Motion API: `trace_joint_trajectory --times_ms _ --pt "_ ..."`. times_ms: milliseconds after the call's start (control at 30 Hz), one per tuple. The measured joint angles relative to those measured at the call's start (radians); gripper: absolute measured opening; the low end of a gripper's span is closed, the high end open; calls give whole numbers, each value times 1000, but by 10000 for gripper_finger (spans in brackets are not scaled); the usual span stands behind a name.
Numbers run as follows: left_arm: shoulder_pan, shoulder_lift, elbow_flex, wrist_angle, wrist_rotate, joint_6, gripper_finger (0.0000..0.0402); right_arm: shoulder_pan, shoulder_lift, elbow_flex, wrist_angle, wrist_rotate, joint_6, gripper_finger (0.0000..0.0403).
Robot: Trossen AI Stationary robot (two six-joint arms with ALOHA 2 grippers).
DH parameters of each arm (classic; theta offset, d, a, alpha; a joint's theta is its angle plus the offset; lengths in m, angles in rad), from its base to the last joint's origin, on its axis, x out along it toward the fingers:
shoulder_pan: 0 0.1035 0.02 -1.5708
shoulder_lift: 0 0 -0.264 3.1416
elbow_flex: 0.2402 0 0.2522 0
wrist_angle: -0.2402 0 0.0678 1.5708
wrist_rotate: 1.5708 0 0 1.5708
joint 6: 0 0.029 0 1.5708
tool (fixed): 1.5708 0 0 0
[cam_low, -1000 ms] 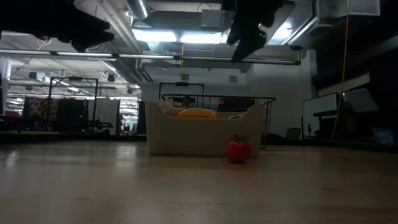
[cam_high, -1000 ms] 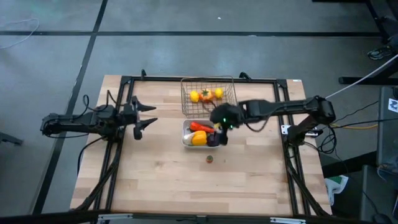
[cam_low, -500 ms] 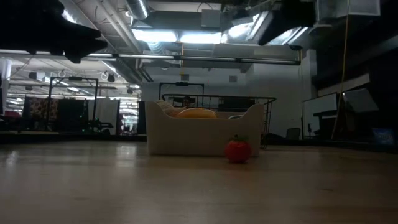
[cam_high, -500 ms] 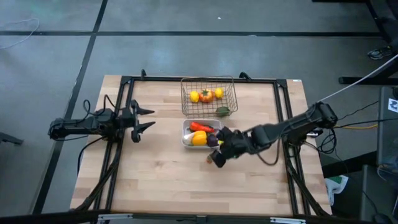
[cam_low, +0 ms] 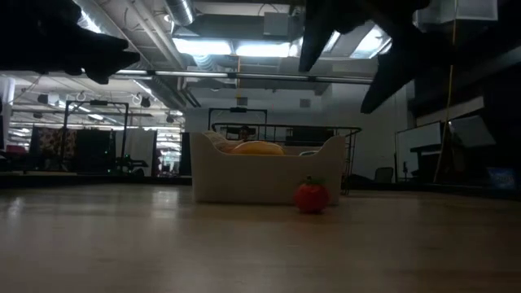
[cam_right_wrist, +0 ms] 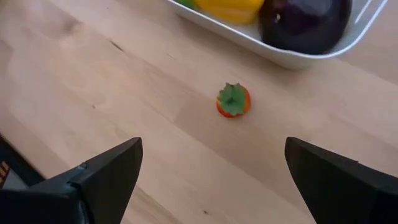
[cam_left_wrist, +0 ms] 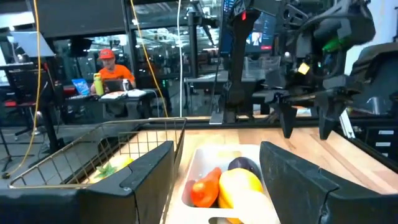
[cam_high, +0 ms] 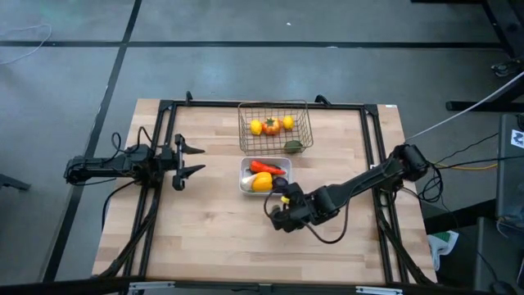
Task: Sort produce into baskets
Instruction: Put the orange strawberry into the black wire basket
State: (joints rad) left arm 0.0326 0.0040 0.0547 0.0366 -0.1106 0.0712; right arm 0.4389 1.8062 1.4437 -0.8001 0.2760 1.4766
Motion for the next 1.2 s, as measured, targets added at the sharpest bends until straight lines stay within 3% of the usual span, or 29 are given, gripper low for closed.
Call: trace_joint_trajectory --times_ms 767,1067,1200 --pt "-1 1 -47 73 26 -2 235 -11 103 2 89 -30 49 390" --pt "-1 1 -47 4 27 -15 235 -88 114 2 82 -71 49 390" --pt "-1 1 -47 -2 26 -11 235 -121 130 2 61 -139 81 390"
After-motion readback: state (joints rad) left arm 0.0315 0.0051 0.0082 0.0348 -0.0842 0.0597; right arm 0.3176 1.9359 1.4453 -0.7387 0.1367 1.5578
